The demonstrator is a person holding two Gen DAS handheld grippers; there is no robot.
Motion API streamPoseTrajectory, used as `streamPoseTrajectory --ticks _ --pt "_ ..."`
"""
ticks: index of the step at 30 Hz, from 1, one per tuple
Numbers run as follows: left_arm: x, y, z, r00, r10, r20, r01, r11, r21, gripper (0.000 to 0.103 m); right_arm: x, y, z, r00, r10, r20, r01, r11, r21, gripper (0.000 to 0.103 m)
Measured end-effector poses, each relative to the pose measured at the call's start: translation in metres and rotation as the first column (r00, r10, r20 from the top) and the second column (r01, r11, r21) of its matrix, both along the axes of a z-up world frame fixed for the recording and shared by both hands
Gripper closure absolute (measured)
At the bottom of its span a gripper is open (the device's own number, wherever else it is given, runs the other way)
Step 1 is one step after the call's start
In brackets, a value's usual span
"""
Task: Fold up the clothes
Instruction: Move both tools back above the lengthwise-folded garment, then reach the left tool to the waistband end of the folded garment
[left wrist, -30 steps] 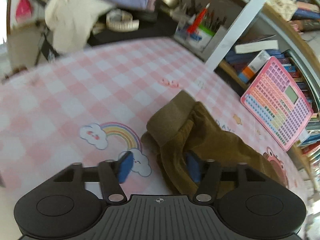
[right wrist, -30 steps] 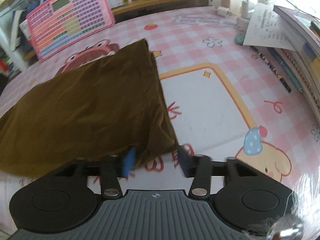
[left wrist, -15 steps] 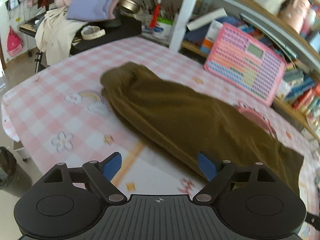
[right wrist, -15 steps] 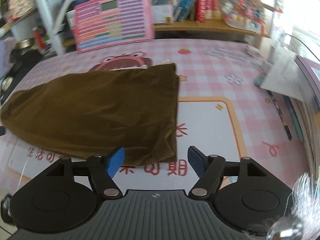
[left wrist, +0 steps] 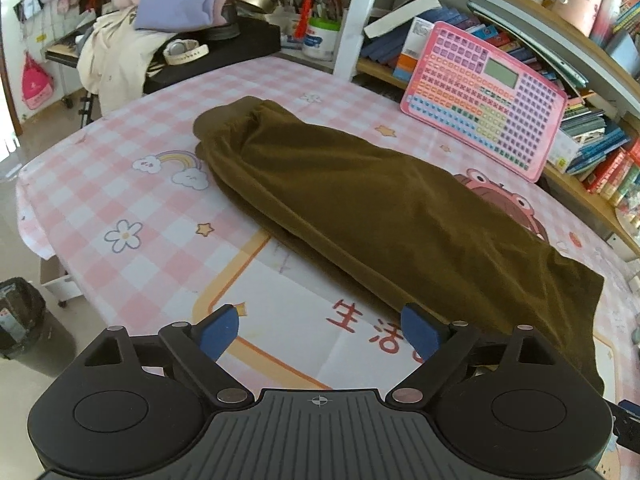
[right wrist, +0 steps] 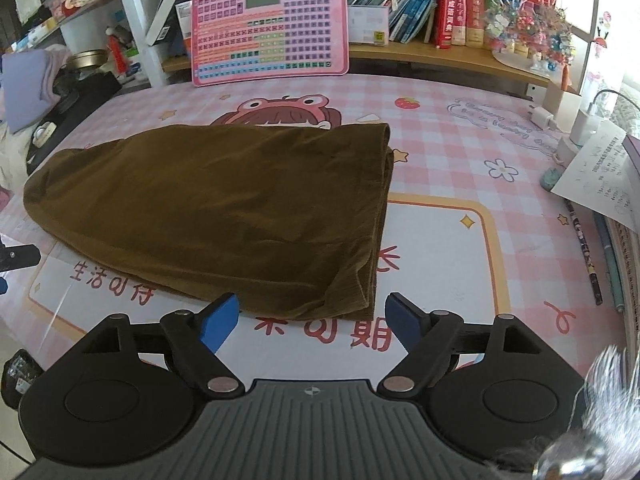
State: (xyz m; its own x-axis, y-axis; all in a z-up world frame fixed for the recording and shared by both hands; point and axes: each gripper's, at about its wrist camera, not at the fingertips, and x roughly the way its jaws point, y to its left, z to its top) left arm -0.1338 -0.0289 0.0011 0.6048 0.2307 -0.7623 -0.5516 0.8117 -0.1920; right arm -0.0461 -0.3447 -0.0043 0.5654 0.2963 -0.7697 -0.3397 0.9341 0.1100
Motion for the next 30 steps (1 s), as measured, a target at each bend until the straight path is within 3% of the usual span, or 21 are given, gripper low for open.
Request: streamPoseTrajectory --ticks 20,30 --pt "0.000 0.061 -0.011 0.997 0.075 -0.021 -0.075 0.997 -0.026 0.012 -0.003 0.056 -0.003 0.999 0.035 -0.024 -0.036 0.999 -0.039 0.022" --pt "0.002 0.112 -0.019 0.994 0.112 0.018 -0.109 0.987 -0.120 0.012 -0.002 0.100 -0.005 0.999 0.050 -0.022 -0.051 0.997 -0.059 0.021"
